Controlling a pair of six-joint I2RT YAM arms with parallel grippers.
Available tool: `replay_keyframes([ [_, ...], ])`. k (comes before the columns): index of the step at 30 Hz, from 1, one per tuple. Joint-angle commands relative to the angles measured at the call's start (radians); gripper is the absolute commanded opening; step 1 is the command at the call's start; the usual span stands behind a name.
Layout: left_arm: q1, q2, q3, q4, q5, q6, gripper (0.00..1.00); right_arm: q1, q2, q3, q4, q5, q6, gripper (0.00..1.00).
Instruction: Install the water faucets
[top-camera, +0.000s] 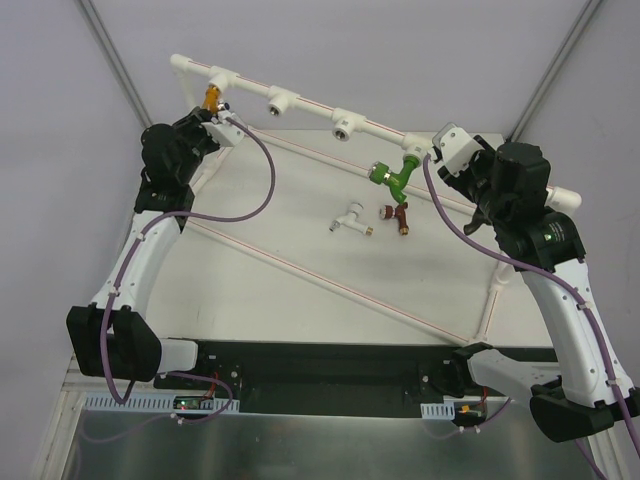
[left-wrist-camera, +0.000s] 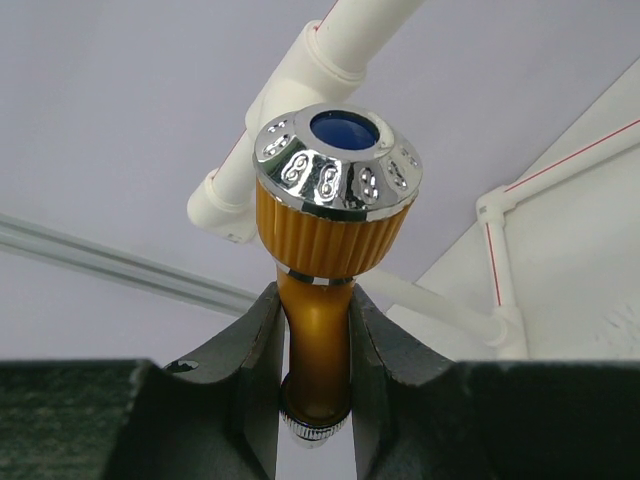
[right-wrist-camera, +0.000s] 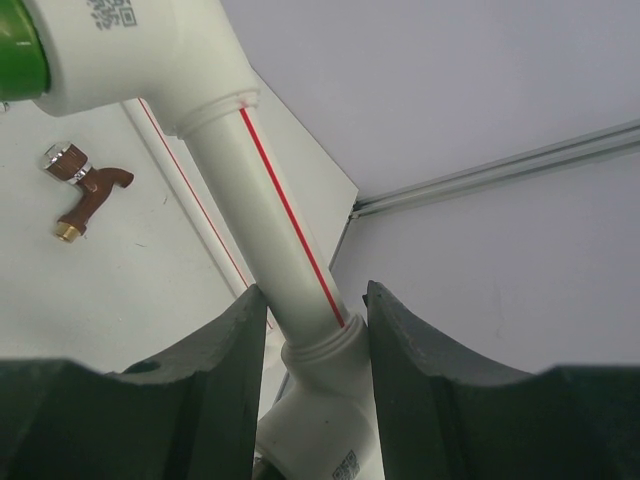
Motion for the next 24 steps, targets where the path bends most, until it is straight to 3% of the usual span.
replay_keyframes([
  [1,-0.032,0.052,-0.035,-0.116,-0.009,0.113,0.0,0.027,-0.025,0.002,0.082,-0.07,0.071,0.02],
  [15,-0.08,0.077,-0.094,-0.101,-0.159,0.314,0.0,0.028,-0.024,-0.001,0.085,-0.063,0.068,0.01],
  [24,-0.095,0.092,-0.153,0.03,-0.239,0.389,0.01,0.031,-0.018,0.001,0.082,-0.057,0.064,0.02],
])
